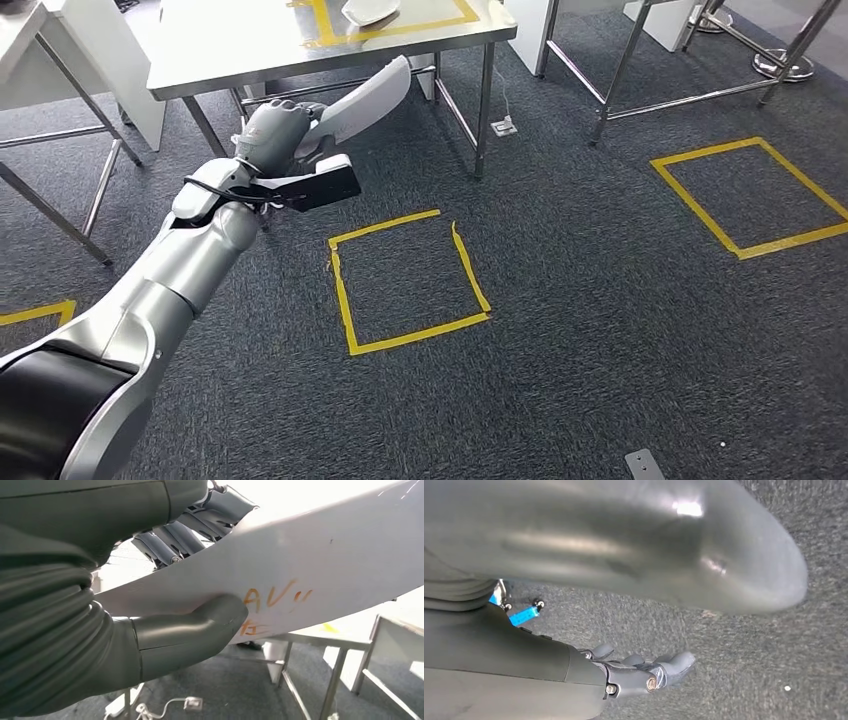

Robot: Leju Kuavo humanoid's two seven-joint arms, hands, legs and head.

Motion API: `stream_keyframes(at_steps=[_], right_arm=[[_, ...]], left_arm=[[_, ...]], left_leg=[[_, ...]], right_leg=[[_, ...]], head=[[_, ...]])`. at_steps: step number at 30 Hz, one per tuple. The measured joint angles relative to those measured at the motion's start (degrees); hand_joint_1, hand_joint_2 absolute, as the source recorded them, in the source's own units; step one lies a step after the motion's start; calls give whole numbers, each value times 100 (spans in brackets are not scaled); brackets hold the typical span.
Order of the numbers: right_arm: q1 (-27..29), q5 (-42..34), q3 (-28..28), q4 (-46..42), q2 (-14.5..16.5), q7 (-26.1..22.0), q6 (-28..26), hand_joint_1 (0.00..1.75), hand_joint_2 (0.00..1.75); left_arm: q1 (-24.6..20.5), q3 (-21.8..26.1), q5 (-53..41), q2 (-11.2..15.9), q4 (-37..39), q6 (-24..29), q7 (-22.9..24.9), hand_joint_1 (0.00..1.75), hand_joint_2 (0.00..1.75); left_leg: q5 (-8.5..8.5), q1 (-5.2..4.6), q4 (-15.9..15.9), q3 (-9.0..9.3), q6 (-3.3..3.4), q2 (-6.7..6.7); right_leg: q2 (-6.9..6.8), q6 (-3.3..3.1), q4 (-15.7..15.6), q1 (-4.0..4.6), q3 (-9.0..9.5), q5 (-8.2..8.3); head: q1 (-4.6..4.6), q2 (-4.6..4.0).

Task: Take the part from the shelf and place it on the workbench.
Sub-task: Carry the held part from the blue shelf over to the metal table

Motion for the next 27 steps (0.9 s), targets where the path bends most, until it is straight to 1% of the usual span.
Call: stream_keyframes(at_steps=[1,2,3,4,5,6,8,12,16,21,23,25,26,27], right_arm=[[-2,-3,-10,0,1,1,10,0,0],[-3,-5,-15,0,2,3,15,0,0],[-4,-6,-17,0,3,4,15,0,0],[-4,-8,-21,0,3,6,15,0,0],[-4,-10,-25,0,0,7,15,0,0],[-5,-10,-29,0,-3,7,15,0,0],[-4,-9,-33,0,-8,7,15,0,0],[-11,-6,-39,0,-17,8,15,0,0],[-9,-4,-42,0,-19,8,15,0,0],[-9,-10,-48,0,-19,6,23,0,0],[-9,-22,-50,0,-13,7,28,0,0],[-10,-33,-54,-1,-9,8,30,0,0],[-10,-37,-56,-2,-9,8,31,0,0],[-8,-39,-59,-2,-9,11,32,0,0]], left_arm=[[10,0,-2,0,1,-25,-18,175,175],[11,0,-2,2,0,-42,-29,175,175],[4,0,-3,3,-3,-50,-37,175,175],[-5,0,-3,1,-6,-55,-39,175,175],[-12,0,-3,-3,-8,-57,-42,175,175],[-14,0,-3,-8,-7,-59,-44,175,175],[-6,0,-3,-15,-3,-63,-46,175,175],[0,0,-3,-15,-3,-65,-47,175,175],[0,0,-3,-15,-2,-65,-47,175,175],[-4,0,12,-15,1,-225,-66,175,175],[-10,0,34,-15,5,-303,-74,175,175],[-33,-1,48,-27,-2,-345,-81,175,175],[-53,-1,52,-39,-5,-360,-84,175,175],[-77,-2,53,-56,-7,-378,-86,175,175]], left_leg=[[143,1,-215,124,12,4],[336,-1,-607,338,36,14],[474,-15,-1019,566,66,33],[563,-23,-1354,751,98,49],[596,-29,-1559,859,116,61],[581,-35,-1629,895,124,62],[599,-31,-1654,894,127,42],[595,-35,-1653,894,176,30],[597,-43,-1652,892,207,32],[600,-46,-1648,889,219,34],[590,-64,-1648,884,263,30],[625,-60,-1753,939,325,27],[662,-39,-1839,989,345,28],[699,-16,-1918,1037,360,26]], right_leg=[[-22,3,1,2,7,-3],[-38,10,1,4,17,-8],[-51,25,4,15,24,-16],[-61,46,10,31,24,-24],[-66,57,15,46,22,-30],[-70,63,16,60,17,-30],[-76,66,-8,65,27,-17],[-85,116,-78,66,66,16],[-85,153,-100,61,72,34],[-85,171,-104,60,71,45],[-96,215,-136,43,81,59],[-98,268,-178,33,106,72],[-68,276,-125,33,85,35],[-27,284,38,34,10,-57]], head=[[-1,0],[-2,0],[-1,0],[2,0],[7,0],[14,0],[21,0],[22,0],[21,0],[21,0],[18,0],[16,0],[19,0],[23,0]])
